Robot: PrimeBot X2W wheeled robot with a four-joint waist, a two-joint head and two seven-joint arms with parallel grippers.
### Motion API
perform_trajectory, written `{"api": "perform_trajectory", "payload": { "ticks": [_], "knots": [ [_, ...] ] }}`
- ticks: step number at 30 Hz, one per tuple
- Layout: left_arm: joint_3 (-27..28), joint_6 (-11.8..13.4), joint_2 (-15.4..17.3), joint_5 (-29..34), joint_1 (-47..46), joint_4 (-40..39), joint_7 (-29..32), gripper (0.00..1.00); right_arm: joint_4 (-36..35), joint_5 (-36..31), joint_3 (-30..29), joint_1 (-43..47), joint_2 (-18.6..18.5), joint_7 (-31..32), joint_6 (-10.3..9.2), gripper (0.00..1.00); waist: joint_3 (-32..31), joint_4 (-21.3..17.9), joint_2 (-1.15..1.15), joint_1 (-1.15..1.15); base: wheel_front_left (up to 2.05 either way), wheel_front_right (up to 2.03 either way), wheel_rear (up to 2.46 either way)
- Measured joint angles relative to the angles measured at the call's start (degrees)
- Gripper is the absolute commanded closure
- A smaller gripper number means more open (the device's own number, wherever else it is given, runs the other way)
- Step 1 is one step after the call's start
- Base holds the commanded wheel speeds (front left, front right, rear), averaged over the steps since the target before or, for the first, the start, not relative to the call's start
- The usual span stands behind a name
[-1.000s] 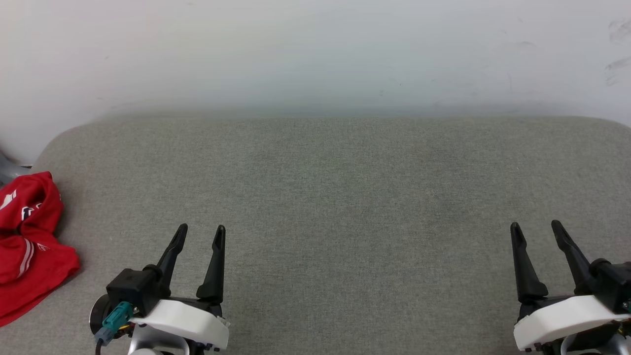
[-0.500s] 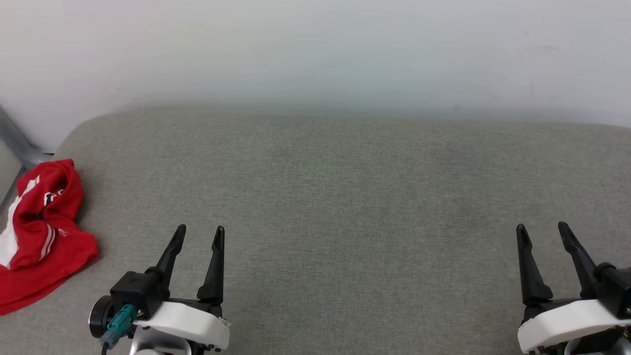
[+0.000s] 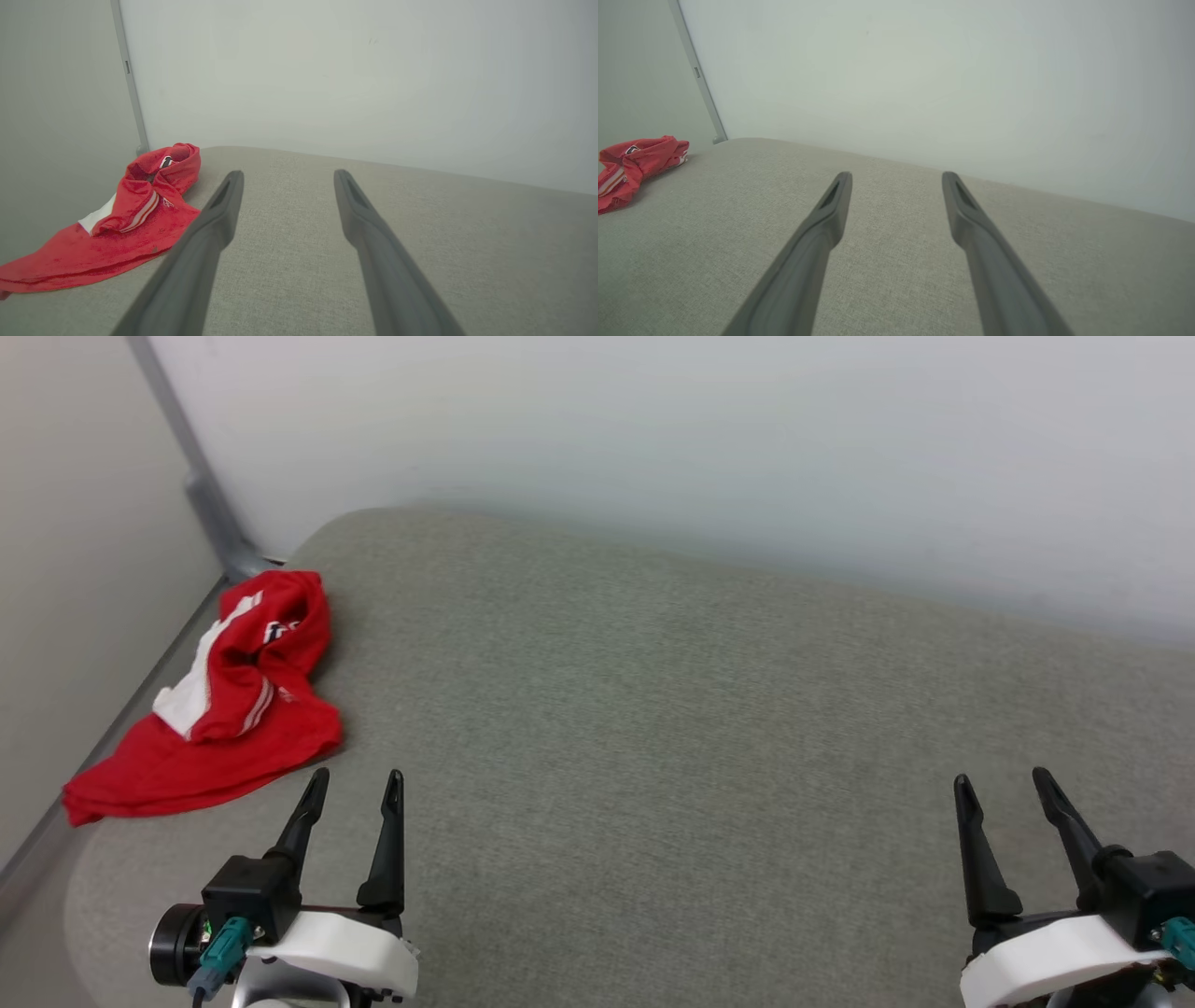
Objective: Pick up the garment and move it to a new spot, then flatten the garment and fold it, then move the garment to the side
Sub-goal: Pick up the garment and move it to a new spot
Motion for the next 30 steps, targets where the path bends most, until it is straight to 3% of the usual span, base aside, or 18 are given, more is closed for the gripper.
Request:
{"api": "perform_trajectory", "payload": {
  "ticks": [15, 30],
  "knots": [
    [2.6, -0.1, -0.2, 0.1, -0.8, 1.9, -0.3, 0.0, 1.9, 0.3, 2.8, -1.6, 0.0, -0.7, 0.0, 0.0, -0.1, 13.5, 0.0, 0.0, 0.0, 0.0, 0.0],
    [5.1, -0.3, 0.2, -1.1, -3.2, 3.7, -0.3, 0.0, 4.4, -0.4, 5.0, -5.7, 0.0, -0.8, 0.01, 0.0, 2.1, 15.0, 0.0, 0.0, 0.0, 0.0, 0.0]
  ]
}}
